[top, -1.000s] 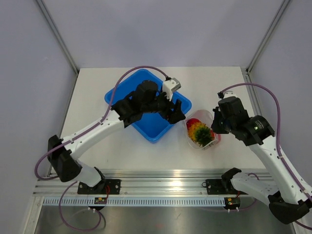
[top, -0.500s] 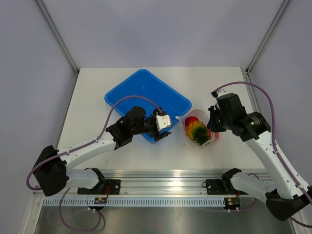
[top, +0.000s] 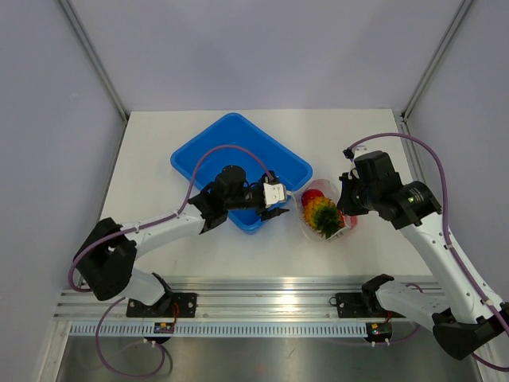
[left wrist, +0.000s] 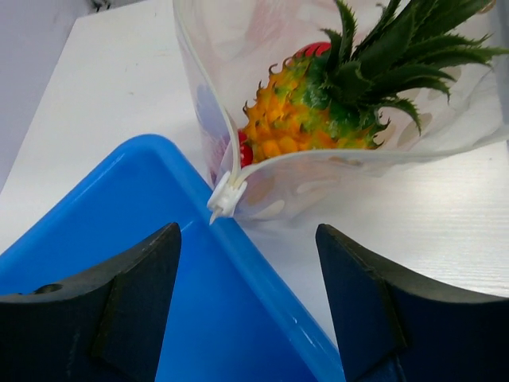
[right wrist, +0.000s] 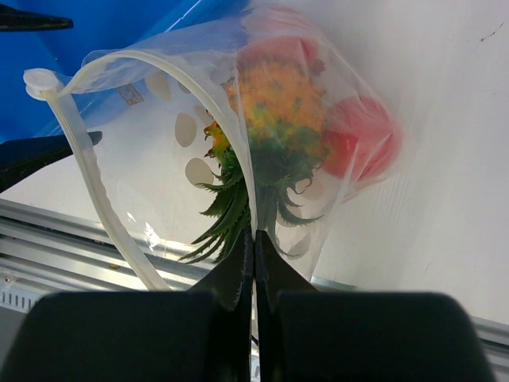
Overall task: Place the food in the zip-top bag and seal the zipper
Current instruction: Adjust the zipper food storage bag at the center of the board.
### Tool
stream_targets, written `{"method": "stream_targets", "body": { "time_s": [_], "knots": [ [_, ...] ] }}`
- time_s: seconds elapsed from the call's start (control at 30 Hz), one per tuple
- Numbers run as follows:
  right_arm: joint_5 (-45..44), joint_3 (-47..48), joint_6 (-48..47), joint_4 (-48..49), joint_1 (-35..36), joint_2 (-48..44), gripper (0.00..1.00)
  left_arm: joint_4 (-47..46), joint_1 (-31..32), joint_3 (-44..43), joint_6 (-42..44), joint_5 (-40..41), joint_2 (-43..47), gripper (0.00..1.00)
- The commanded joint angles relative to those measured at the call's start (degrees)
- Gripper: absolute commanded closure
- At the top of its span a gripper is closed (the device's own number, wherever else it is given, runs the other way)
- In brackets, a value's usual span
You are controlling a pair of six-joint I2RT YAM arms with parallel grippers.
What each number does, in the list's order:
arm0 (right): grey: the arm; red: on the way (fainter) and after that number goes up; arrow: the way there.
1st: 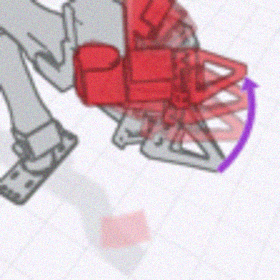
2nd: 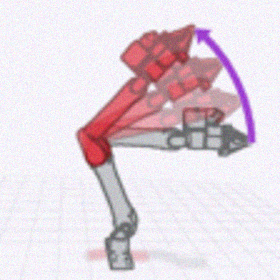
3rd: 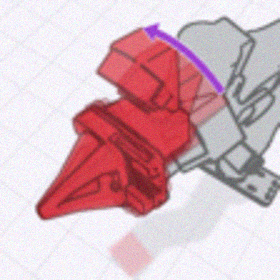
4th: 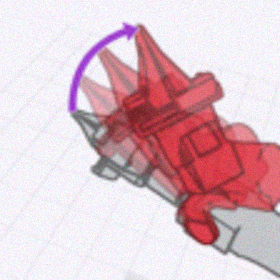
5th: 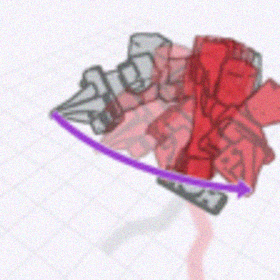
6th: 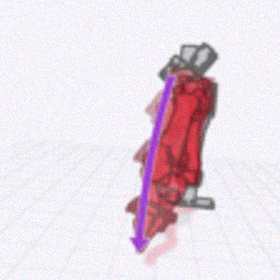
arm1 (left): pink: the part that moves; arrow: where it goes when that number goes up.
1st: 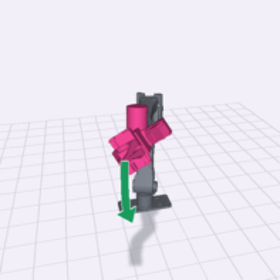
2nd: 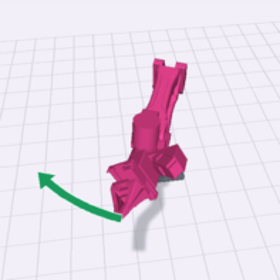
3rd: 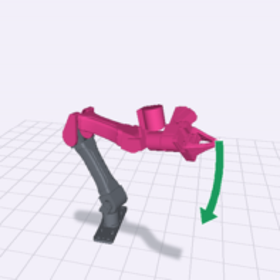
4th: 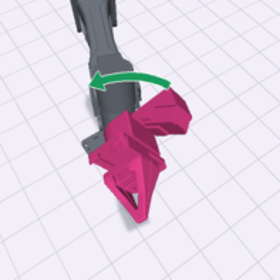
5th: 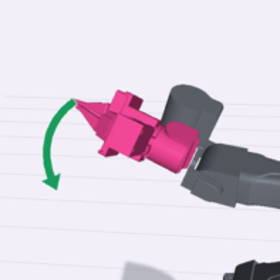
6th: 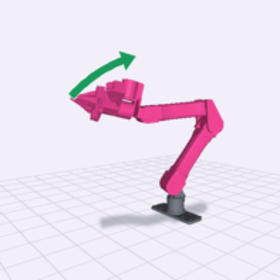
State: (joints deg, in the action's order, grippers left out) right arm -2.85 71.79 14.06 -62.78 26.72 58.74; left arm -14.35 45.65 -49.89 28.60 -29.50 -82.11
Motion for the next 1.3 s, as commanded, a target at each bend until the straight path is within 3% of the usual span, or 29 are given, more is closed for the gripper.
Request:
{"method": "stream_targets", "body": {
  "time_s": [0.0, 0.17, 0.53, 0.8, 1.0, 1.07, 1.27],
  "knots": [
    [1.4, 2.0, -1.1, 1.7, -0.7, -0.5, 1.00, -7.1, -0.3, -3.0, -0.3, -6.2, -0.9, 0.30],
    [1.5, 2.2, -1.1, 1.7, -0.7, -0.6, 1.00, -7.8, -0.3, -3.4, -0.7, -7.8, -1.7, 0.34],
    [1.7, 2.2, -0.8, 1.7, -0.8, -0.2, 1.00, -8.0, -0.3, -4.1, -1.7, -8.2, -3.0, 0.59],
    [1.2, 2.4, -0.6, 1.6, -1.0, -0.2, 1.00, -8.0, -0.3, -3.7, -1.9, -6.9, -2.9, 0.65],
    [1.3, 2.1, -0.4, 1.7, -1.0, -0.5, 1.00, -6.4, -0.4, -4.0, -1.7, -5.5, -2.6, 0.84],
    [1.2, 2.1, -0.4, 1.7, -1.0, -0.5, 1.00, -5.3, -0.4, -4.6, -2.1, -5.2, -2.4, 0.99],
    [1.1, 2.9, -0.9, 1.2, -1.1, -0.1, 1.00, -3.8, -0.4, -5.0, -5.8, -5.7, -0.5, 1.00]
  ]
}}
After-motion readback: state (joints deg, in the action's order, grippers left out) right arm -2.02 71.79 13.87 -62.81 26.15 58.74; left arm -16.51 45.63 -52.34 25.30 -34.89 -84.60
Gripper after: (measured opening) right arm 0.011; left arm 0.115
